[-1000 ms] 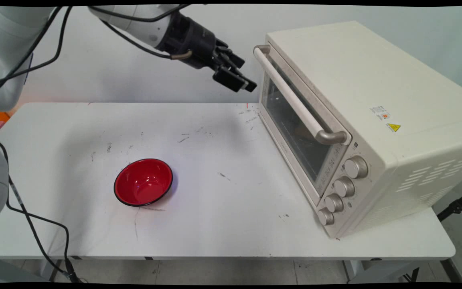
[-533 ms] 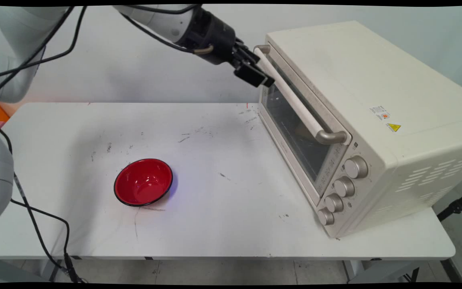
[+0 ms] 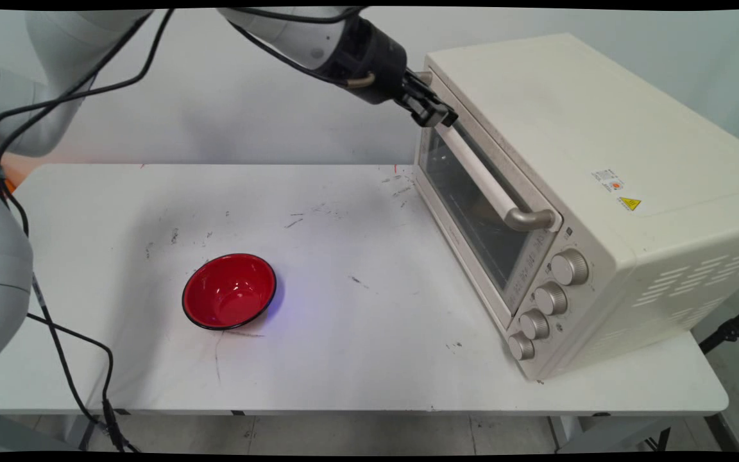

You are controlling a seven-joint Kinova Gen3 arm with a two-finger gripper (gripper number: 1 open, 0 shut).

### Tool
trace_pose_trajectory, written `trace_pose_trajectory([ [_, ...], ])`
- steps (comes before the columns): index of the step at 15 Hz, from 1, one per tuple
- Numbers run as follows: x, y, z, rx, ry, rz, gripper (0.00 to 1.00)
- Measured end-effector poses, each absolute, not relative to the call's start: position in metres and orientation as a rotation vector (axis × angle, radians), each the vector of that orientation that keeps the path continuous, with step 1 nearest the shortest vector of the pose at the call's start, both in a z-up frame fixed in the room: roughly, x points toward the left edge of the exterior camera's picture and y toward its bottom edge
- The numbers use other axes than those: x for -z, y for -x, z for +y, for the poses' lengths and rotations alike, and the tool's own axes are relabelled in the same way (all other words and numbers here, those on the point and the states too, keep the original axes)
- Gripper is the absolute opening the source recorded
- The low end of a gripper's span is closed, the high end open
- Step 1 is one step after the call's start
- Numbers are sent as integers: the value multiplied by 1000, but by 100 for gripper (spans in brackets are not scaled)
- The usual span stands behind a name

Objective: Open the oven

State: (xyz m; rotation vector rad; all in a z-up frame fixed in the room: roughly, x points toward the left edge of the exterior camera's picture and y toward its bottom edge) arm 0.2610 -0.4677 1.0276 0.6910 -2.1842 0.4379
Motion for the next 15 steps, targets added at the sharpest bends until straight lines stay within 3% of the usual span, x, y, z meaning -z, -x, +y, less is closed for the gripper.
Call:
trace_pose_trajectory([
  [15,-1010,-231,-484,-480,-738,-2200,0],
])
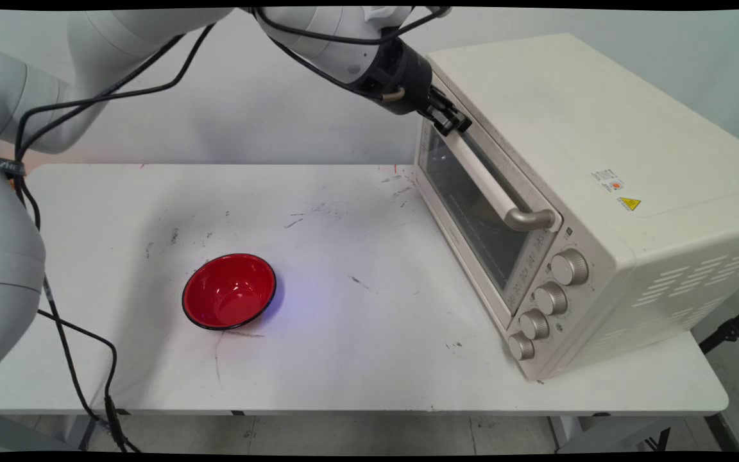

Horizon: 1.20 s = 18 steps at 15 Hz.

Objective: Open the oven

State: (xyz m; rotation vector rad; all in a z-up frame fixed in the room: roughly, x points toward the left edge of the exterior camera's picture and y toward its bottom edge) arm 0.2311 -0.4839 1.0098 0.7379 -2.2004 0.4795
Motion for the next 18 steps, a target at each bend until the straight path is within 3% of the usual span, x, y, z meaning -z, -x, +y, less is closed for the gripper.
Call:
trace_pose_trajectory([
  [18,-996,-295,-445,-459,-806,-2249,0],
])
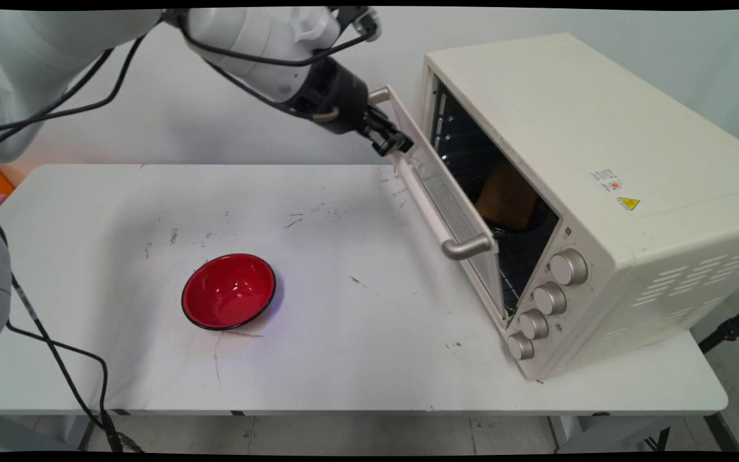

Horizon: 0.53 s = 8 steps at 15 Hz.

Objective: Open the oven

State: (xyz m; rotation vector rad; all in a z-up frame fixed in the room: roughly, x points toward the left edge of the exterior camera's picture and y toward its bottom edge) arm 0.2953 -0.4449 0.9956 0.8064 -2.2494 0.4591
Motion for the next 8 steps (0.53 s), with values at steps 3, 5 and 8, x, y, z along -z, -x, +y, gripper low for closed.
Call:
trace_pose_trajectory([
  [3,-986,-312,-435,-445,-806,-2260,0],
  [5,-979,-322,-430,-438,-803,-2267,0],
  [8,-967,-338,-423,-430,-798,-2277,0],
])
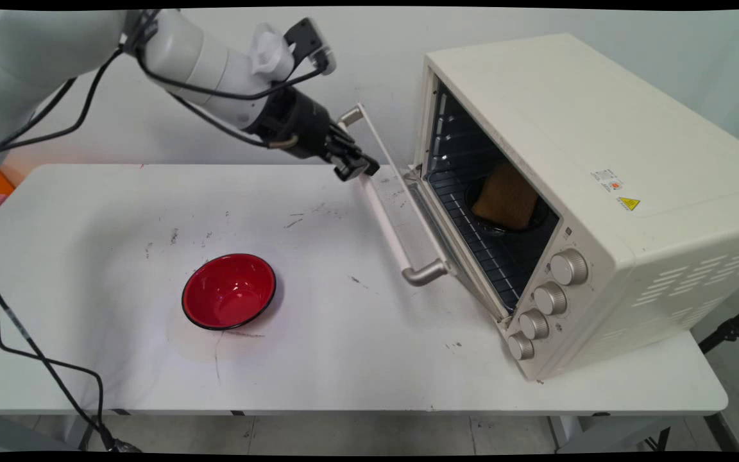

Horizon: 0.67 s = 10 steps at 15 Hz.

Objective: Open the oven

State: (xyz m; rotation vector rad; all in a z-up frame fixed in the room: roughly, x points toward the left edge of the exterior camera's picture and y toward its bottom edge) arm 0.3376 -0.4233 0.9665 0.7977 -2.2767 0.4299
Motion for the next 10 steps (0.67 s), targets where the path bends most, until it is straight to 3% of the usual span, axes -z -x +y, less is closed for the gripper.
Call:
trace_pose_trajectory([
  [10,-926,-377,-413,-431,-753,-2292,0],
])
